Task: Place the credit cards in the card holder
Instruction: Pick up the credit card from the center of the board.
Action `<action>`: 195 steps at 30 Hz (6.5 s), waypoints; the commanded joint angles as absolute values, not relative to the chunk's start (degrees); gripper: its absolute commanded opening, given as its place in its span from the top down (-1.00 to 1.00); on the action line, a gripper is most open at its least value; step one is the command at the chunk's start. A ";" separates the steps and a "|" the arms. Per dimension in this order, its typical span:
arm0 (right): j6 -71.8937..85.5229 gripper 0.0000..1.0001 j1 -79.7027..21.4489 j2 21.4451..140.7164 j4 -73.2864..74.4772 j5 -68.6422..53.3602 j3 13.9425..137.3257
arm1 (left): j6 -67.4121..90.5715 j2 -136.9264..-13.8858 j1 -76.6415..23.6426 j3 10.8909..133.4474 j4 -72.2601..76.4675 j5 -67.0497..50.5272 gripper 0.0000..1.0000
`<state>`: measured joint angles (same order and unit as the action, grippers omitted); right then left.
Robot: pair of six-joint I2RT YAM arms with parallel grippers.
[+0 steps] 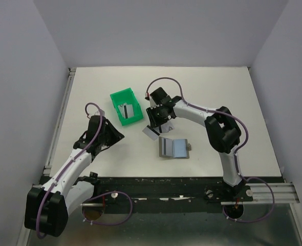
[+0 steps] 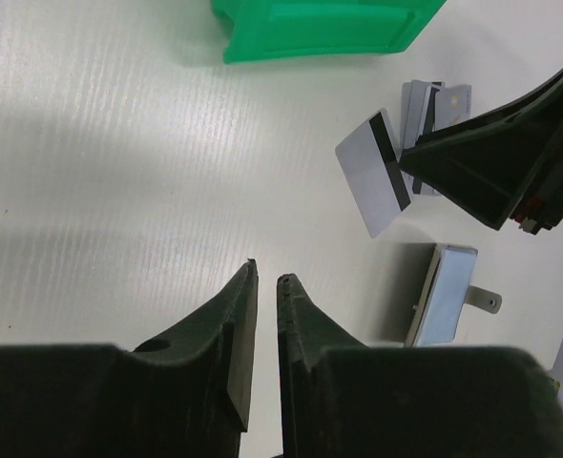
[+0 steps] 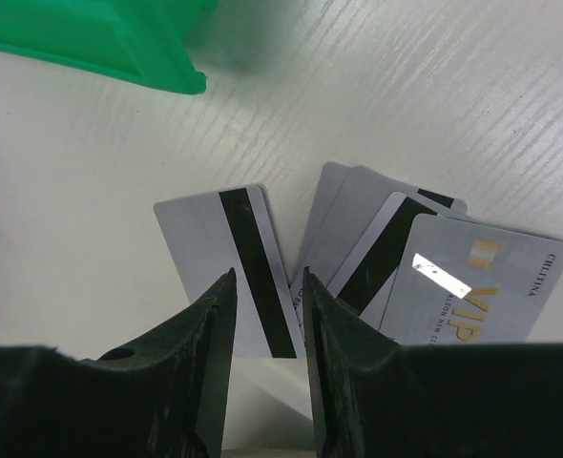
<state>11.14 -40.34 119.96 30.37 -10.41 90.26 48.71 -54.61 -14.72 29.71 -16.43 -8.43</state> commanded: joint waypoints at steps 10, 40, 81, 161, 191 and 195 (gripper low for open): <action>6.95 0.17 -43.59 124.19 33.92 -9.31 90.97 | 49.48 -54.58 -16.26 29.09 -16.26 -10.37 0.50; 22.50 0.16 -57.04 76.48 18.89 -3.16 60.55 | 42.81 -75.22 -26.88 41.91 -7.91 -3.70 0.20; 28.56 0.15 -56.86 59.15 23.38 2.20 46.50 | 46.40 -89.13 -44.64 39.30 -18.01 9.40 0.72; 72.42 -0.11 -74.36 103.53 -5.10 -7.29 49.65 | 62.14 -42.01 -51.86 15.73 -34.45 6.24 0.87; 73.48 0.98 -74.35 99.06 -13.09 5.88 44.30 | 64.25 -39.82 -52.21 14.33 -34.72 4.75 0.91; 73.83 0.99 -74.27 97.47 -13.88 7.64 42.63 | 64.42 -39.38 -52.12 14.06 -34.63 4.66 0.91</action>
